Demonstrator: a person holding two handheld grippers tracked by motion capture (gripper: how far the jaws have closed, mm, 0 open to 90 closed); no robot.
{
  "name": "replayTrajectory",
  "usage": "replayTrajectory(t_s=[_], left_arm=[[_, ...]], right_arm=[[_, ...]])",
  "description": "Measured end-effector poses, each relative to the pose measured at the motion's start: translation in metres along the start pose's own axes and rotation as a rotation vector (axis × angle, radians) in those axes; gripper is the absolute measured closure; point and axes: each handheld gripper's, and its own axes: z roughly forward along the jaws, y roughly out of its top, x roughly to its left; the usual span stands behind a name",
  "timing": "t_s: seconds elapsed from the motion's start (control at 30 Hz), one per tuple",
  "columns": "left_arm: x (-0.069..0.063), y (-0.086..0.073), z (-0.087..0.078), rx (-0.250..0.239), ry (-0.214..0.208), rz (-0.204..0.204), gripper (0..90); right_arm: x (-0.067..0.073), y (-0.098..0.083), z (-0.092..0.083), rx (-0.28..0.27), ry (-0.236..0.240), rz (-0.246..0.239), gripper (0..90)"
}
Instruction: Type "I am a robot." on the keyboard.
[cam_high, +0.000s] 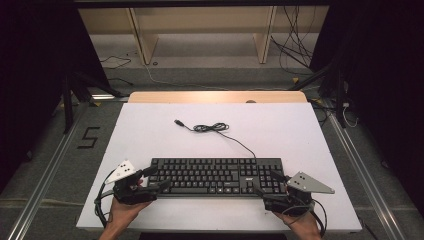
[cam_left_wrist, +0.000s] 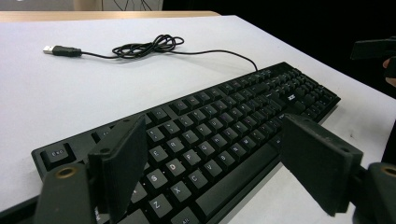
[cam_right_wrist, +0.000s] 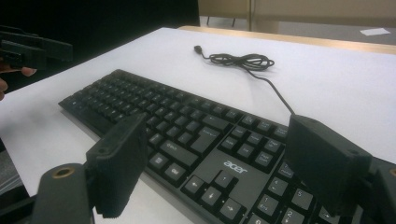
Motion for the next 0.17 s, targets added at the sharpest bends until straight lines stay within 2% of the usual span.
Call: replayTrajectory(t_s=[0.17], left_arm=[[0.0001,-0.0001,0.0004,-0.001,0.001,-0.002,23.2]], right_arm=[[0.0004,0.0000,0.0007,0.002,-0.002,-0.004,22.3]])
